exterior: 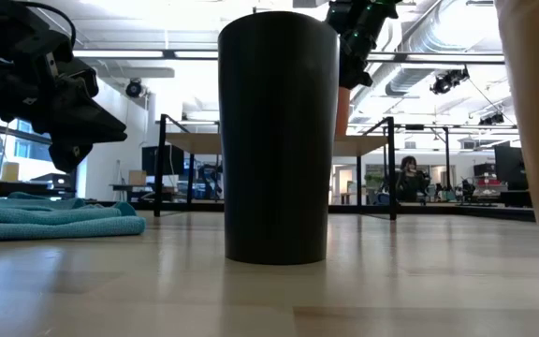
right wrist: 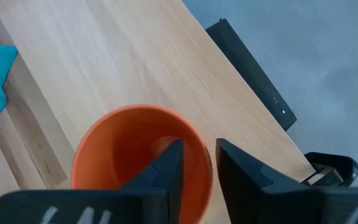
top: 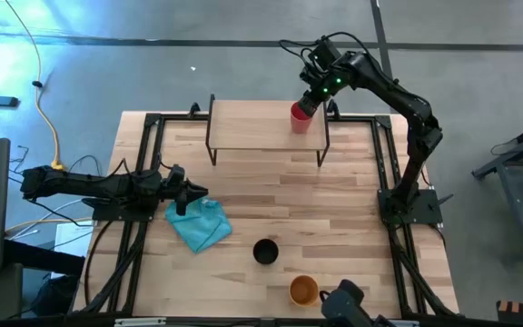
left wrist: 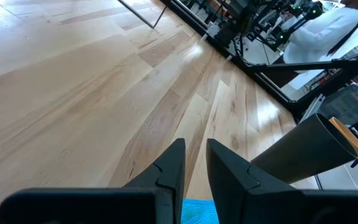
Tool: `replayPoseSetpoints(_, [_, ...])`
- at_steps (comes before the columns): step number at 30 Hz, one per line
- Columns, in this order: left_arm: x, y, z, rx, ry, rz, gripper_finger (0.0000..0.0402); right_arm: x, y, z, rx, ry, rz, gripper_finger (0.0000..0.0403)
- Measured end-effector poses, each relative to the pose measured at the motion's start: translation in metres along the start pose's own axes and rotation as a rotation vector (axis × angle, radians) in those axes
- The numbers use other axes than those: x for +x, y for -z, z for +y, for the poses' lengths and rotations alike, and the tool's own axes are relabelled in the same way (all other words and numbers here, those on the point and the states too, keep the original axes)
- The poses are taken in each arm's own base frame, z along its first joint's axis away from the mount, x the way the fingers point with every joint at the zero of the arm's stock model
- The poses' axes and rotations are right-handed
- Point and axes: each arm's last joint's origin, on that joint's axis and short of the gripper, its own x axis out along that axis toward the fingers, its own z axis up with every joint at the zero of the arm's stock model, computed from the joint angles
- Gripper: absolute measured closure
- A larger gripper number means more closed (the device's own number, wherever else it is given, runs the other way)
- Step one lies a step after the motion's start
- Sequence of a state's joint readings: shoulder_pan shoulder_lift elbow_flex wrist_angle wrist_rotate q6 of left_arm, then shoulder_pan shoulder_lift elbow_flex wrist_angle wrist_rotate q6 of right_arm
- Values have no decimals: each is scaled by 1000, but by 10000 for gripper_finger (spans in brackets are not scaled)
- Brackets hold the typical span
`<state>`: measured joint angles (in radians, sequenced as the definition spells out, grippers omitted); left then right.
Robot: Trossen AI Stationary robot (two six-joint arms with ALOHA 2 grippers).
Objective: Stack small to large cups/mugs on shelf
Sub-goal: Put the orange cup on the shelf, then adjust the yellow cup
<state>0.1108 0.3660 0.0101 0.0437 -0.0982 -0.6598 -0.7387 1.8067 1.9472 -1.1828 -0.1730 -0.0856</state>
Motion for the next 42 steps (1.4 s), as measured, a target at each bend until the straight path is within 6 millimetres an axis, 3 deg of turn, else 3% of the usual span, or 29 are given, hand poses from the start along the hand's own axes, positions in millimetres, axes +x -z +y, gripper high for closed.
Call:
replayPoseSetpoints(10, [0, 0, 0, 0, 0, 0, 346, -4, 2, -1, 0, 42, 5, 296])
replayPoseSetpoints(19, [0, 0, 0, 0, 0, 0, 346, -53, 14, 16, -28, -36, -82, 296])
replayPoseSetpoints(25, [0, 0, 0, 0, 0, 0, 346, -90, 38, 51, -86, -213, -57, 297])
replayPoseSetpoints(31, [0, 0, 0, -3, 13, 11, 346, -115, 66, 100, -117, -370, 47, 297])
replayPoseSetpoints(35, [0, 1, -1, -4, 24, 19, 346, -125, 85, 135, -162, -422, 128, 297])
replayPoseSetpoints(42, [0, 1, -1, -24, 48, 39, 346, -130, 110, 185, -198, -366, 214, 297])
